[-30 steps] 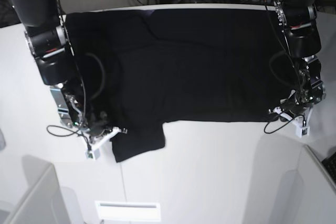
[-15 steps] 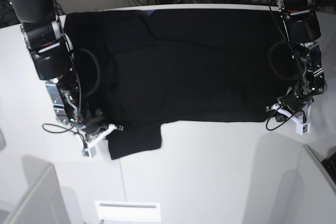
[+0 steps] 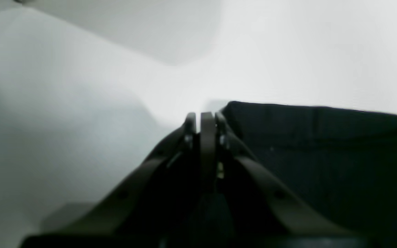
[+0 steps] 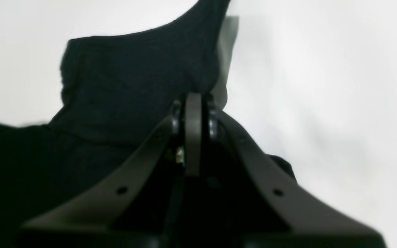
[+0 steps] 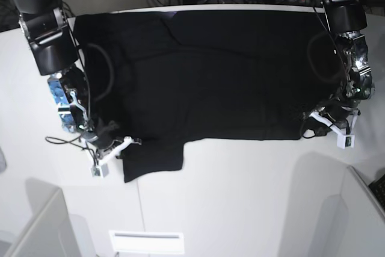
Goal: Fold the T-shirt properly
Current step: 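Lift the hem and fold it over toward the collar with both grippers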
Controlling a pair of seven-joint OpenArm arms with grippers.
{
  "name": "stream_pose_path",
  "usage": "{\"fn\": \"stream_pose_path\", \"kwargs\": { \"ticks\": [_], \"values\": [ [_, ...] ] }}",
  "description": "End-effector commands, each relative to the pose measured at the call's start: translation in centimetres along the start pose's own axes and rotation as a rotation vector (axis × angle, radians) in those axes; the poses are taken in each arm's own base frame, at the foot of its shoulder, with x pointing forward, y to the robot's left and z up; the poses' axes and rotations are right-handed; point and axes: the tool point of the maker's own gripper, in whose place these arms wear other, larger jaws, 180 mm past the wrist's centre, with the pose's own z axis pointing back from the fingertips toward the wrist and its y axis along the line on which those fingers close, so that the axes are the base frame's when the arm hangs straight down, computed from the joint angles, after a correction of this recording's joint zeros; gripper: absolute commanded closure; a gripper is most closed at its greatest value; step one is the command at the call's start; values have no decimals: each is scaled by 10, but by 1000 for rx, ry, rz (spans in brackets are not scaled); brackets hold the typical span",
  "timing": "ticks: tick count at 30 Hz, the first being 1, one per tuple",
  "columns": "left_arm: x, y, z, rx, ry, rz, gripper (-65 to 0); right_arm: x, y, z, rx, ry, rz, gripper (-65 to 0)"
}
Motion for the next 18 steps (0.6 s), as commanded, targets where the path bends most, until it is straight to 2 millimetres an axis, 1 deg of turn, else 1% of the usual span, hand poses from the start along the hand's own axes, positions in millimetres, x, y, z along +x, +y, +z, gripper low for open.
{"fn": "stream_pose_path", "kwargs": {
  "ticks": [1, 4, 5, 7, 9, 10, 12, 14, 17, 18],
  "values": [
    [19, 1, 6, 0, -54, -15, 0, 26, -1, 4, 4, -66, 4, 0],
    [16, -3, 11, -6, -56, -32, 0, 21, -18, 10, -26, -79, -57, 0],
    [16, -4, 12, -8, -60, -38, 0, 22, -20, 12, -27, -85, -66, 0],
    [17, -6, 16, -11, -65, -50, 0, 20, -20, 16, -25, -96, -80, 0],
    [20, 1, 24, 6, -86, -42, 0, 18, -16, 20, -13, -99, -82, 0],
    [22, 7, 29, 21, -100, -35, 0, 16, -20, 24, -17, -90, -81, 0],
    [27, 12, 36, 38, -112, -30, 0, 19, -18, 28, -9, -87, -89, 0],
    [28, 14, 40, 43, -98, -35, 0, 19, -19, 31, -9, -92, -98, 0],
    [34, 8, 45, 37, -100, -57, 0, 20, -20, 38, -8, -112, -111, 0],
    [32, 7, 47, 37, -98, -63, 0, 20, -19, 40, -4, -116, -113, 0]
  ]
}}
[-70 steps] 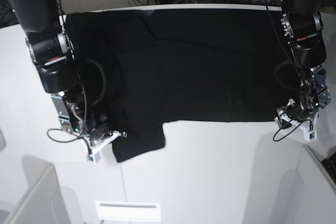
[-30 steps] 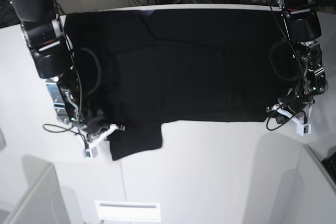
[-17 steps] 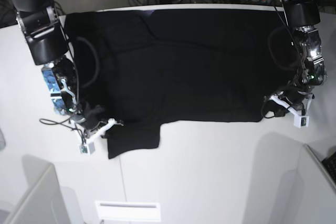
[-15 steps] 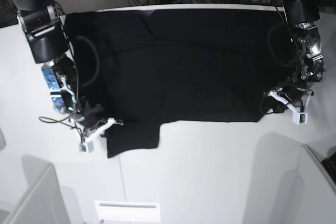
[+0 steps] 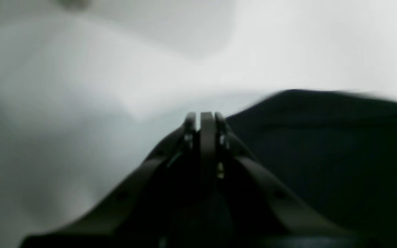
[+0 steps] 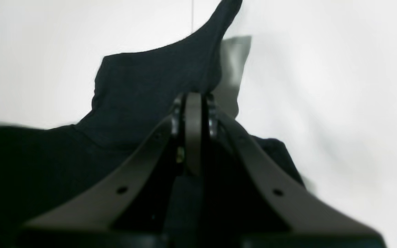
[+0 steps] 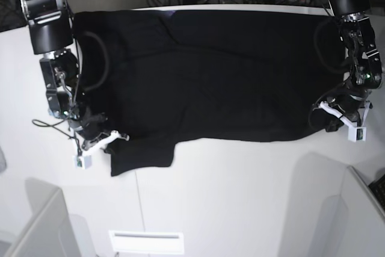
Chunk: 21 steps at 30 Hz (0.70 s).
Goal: Fold the T-shirt properly
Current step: 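Lift the hem and fold it over toward the collar with both grippers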
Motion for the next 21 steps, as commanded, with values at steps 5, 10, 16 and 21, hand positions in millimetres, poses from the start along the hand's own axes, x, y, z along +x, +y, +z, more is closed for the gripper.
{"fn": "stream_pose_path", "kwargs": {
  "ticks": [5, 10, 16, 21],
  "values": [
    [16, -5, 14, -6, -53, -50, 0, 18, -6, 15, 0, -47, -13, 0],
    [13, -9, 21, -13, -52, -71, 0, 20, -8, 27, 0, -60, -29, 0],
    [18, -7, 36, 5, -81, -89, 0, 18, -9, 41, 0, -76, -39, 0],
    [7, -12, 43, -35, -40, -142, 0, 13, -12, 49, -6, -60, -51, 0]
  ]
}}
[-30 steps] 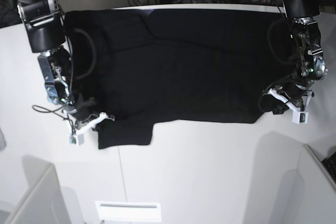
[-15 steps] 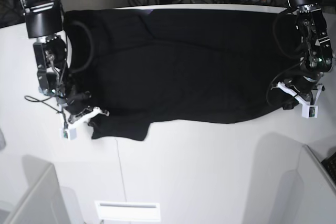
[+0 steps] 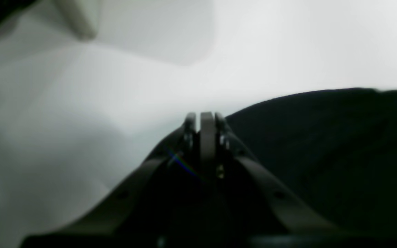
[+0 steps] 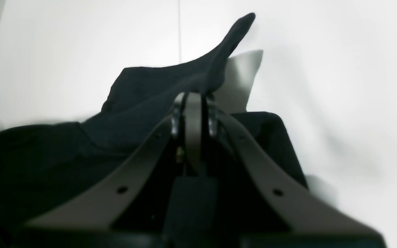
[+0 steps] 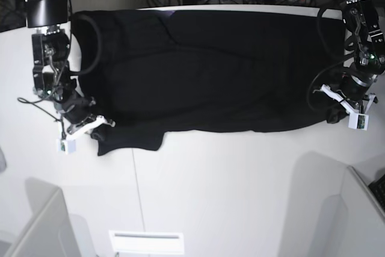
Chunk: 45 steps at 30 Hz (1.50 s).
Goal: Fold the T-shirt properly
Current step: 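Lift the hem and fold it over toward the collar with both grippers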
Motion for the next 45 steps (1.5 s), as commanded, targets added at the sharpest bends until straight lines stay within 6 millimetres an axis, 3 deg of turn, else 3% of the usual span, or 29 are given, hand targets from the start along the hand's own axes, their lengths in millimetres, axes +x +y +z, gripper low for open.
{"fn": "stream_pose_path", "kwargs": {
  "ticks": [1, 14, 30, 39, 45],
  "values": [
    [10, 6, 5, 13, -23, -8, 0, 22, 3, 7, 13, -66, 19, 0],
    [-2, 36, 30, 56, 28, -39, 0, 15, 0, 31, 7, -73, 7, 0],
    [-15, 30, 42, 49, 65, -76, 0, -9, 12, 55, 10, -57, 9, 0],
    [-17, 39, 54, 83, 66, -82, 0, -10, 20, 69, 15, -30, 11, 0],
    [-21, 37, 57, 80, 80, -90, 0, -4, 22, 86, 9, -9, -77, 0]
  ]
}}
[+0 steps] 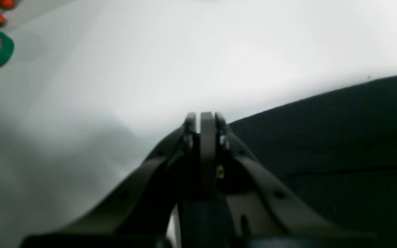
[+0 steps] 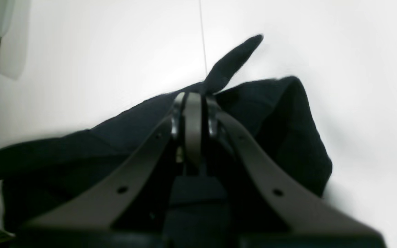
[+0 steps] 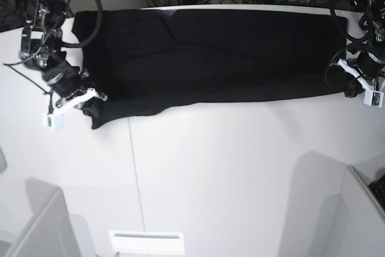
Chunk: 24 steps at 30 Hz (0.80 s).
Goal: Fold the T-shirt properly
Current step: 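Lift the hem and fold it over toward the collar with both grippers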
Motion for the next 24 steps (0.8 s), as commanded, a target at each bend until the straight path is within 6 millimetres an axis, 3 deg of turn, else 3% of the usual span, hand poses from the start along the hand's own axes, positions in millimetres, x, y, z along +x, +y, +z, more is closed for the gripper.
{"fn": "stream_pose_path", "kwargs": {
  "ticks": [1, 15, 20, 24],
  "values": [
    [15, 3, 6, 5, -46, -26, 0, 16, 4, 6, 9, -49, 11, 0],
    [4, 1, 14, 4, -9, -60, 0, -24, -3, 21, -17, 27, -16, 0],
    [4, 15, 20, 38, -6, -62, 0, -35, -4, 27, -23, 47, -14, 0],
    [-7, 20, 23, 53, 64, -61, 0, -48, -2, 28, -22, 67, -43, 0]
  ]
}}
